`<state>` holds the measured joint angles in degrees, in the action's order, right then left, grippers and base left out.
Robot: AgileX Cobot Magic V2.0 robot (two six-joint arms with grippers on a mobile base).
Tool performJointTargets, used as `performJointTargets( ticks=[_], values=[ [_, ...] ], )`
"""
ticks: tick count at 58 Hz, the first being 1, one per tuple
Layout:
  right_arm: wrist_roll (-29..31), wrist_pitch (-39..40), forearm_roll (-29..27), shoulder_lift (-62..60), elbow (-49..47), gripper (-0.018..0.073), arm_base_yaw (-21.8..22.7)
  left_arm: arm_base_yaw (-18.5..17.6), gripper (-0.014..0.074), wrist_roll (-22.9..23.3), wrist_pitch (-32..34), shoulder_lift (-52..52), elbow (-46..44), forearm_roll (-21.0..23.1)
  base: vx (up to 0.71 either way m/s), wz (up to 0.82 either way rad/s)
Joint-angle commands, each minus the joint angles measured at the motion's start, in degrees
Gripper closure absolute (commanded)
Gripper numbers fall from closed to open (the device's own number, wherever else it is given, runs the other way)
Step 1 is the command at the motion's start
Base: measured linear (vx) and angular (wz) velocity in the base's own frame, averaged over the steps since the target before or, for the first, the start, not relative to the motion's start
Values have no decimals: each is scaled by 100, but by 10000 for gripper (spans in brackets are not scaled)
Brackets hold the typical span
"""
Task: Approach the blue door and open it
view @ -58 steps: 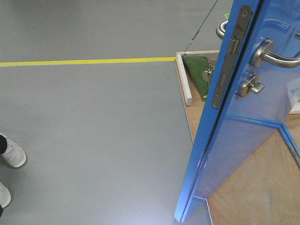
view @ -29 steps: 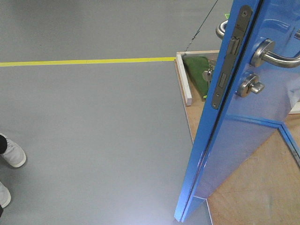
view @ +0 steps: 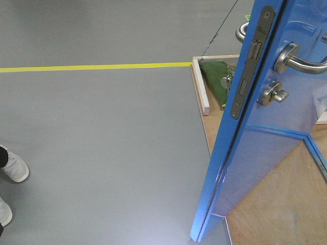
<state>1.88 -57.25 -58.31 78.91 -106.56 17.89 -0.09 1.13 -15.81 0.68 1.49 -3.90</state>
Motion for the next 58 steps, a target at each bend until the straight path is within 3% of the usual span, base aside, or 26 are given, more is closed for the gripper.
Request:
performJointTargets(
  ticks=[1,58],
  values=[
    [73,347,-269,-85,-104,547,-27,-38,524,39,486,69,-149,12,0,2],
    [73,279,-286,-85,-104,547,-27,-38,524,39,486,69,-149,12,9,11]
  ],
)
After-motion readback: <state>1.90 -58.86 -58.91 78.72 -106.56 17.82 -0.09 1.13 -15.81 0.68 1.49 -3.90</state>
